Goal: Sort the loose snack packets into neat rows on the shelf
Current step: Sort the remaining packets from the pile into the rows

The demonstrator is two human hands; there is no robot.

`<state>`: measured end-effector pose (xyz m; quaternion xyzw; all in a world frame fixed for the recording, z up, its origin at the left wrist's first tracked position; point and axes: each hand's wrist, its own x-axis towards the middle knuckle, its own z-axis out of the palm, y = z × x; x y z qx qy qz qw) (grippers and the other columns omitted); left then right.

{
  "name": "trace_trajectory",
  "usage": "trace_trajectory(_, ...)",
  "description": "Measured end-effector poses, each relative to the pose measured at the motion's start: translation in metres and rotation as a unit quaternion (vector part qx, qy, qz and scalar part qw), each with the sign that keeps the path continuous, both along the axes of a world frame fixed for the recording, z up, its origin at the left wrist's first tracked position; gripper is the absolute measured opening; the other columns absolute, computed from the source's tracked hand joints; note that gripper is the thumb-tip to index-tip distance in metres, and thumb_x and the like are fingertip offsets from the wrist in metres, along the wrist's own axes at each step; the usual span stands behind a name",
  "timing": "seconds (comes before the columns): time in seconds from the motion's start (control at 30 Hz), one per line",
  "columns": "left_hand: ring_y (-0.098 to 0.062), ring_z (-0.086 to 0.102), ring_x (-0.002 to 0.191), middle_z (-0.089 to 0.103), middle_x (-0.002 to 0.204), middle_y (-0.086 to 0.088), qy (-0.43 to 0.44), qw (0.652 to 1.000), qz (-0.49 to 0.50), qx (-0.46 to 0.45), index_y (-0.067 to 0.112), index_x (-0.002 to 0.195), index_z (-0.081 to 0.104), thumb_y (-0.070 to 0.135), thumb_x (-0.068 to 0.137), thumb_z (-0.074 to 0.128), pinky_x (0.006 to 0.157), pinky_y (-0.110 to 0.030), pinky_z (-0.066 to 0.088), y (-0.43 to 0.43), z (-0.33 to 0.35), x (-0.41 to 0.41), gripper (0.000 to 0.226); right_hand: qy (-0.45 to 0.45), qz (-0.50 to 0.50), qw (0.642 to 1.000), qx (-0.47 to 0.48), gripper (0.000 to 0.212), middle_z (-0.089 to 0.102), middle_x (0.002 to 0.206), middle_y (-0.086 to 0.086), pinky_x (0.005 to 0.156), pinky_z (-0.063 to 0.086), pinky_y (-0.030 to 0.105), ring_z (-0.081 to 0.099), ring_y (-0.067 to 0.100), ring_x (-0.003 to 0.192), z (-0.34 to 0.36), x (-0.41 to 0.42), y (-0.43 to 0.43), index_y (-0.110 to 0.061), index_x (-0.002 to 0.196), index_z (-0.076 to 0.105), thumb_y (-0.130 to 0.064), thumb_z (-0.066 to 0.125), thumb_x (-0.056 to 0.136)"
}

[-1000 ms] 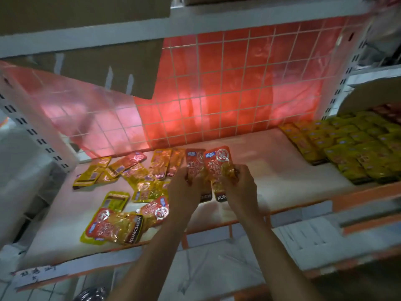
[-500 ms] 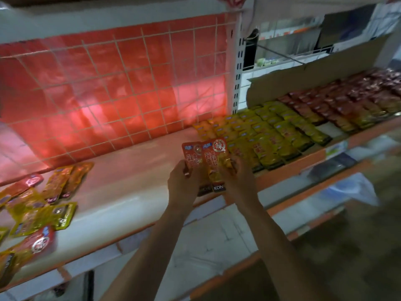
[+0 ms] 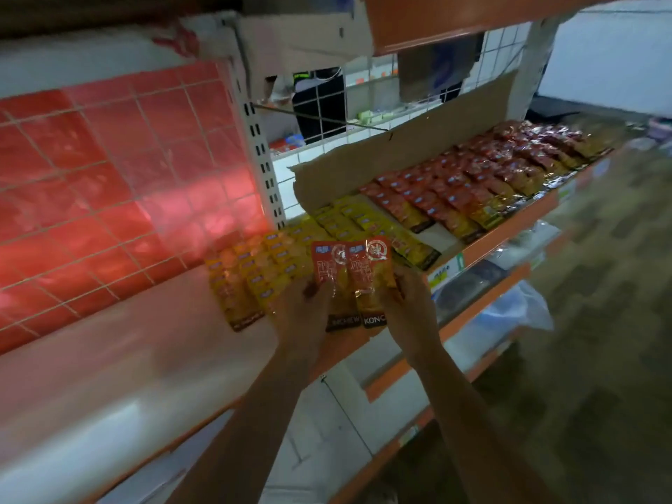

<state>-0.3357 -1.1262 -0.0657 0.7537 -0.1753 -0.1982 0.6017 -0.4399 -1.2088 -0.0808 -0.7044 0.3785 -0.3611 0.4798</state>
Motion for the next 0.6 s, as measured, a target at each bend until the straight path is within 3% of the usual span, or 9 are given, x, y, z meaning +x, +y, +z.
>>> trace_trajectory(0.1,-0.013,0.064,0.083,0.067,0.083,0.01,-0.041,0.999,-0.019,0.021,0.03,0.087,0.068,0.029,0.086,0.066,0.084,-0.041,0.053,-0.039,0.002,0.0,0.002,0.024,-0.032,0.999,0.012,0.016,0.062,0.086,0.008,0.058,0.044,0.033,0.056,0.019,0.066,-0.001,-0.005,-0.039,-0.012,0.104,0.058,-0.009,0.05,0.091)
trace_trajectory(0.23,-0.018,0.066,0.084,0.07,0.086,0.004,-0.099,0.993,-0.048,0.05,0.024,0.089,0.07,0.037,0.082,0.068,0.081,-0.045,0.054,-0.103,0.0,0.007,0.015,0.025,-0.066,0.997,-0.012,0.024,0.066,0.086,0.004,0.065,0.054,0.046,0.063,0.02,0.071,-0.003,-0.001,-0.105,-0.01,0.109,0.06,-0.014,0.052,0.087)
trace_trajectory(0.33,-0.014,0.067,0.083,0.071,0.087,0.008,-0.109,0.989,-0.07,0.071,0.028,0.089,0.07,0.044,0.077,0.07,0.081,-0.043,0.055,-0.148,0.001,0.016,0.019,0.021,-0.081,0.996,-0.012,0.02,0.062,0.082,0.002,0.06,0.048,0.036,0.057,0.017,0.066,0.004,0.001,-0.152,-0.011,0.105,0.061,-0.005,0.052,0.088)
trace_trajectory(0.47,-0.011,0.063,0.086,0.068,0.097,0.005,-0.179,0.973,-0.095,0.106,0.016,0.105,0.067,0.031,0.085,0.069,0.079,-0.029,0.051,-0.194,0.004,0.024,0.025,0.014,-0.087,0.996,-0.011,0.01,0.053,0.071,-0.002,0.047,0.032,0.009,0.045,-0.001,0.054,0.013,-0.001,-0.205,-0.009,0.094,0.054,-0.001,0.052,0.088)
trace_trajectory(0.53,-0.008,0.061,0.081,0.066,0.098,0.003,-0.188,0.97,-0.101,0.116,0.015,0.114,0.059,0.031,0.086,0.068,0.073,-0.026,0.051,-0.211,0.006,0.025,0.034,-0.001,-0.086,0.996,-0.008,0.008,0.048,0.065,-0.001,0.041,0.031,0.01,0.041,-0.001,0.046,0.014,-0.003,-0.227,-0.005,0.088,0.052,0.003,0.05,0.087)
trace_trajectory(0.6,-0.014,0.062,0.086,0.065,0.1,0.0,-0.193,0.967,-0.107,0.127,0.021,0.132,0.046,0.031,0.085,0.068,0.078,-0.033,0.053,-0.223,0.005,0.021,0.052,-0.003,-0.082,0.997,-0.002,0.007,0.046,0.063,0.0,0.038,0.029,0.011,0.037,0.001,0.045,0.011,-0.003,-0.245,-0.004,0.088,0.052,0.003,0.05,0.087)
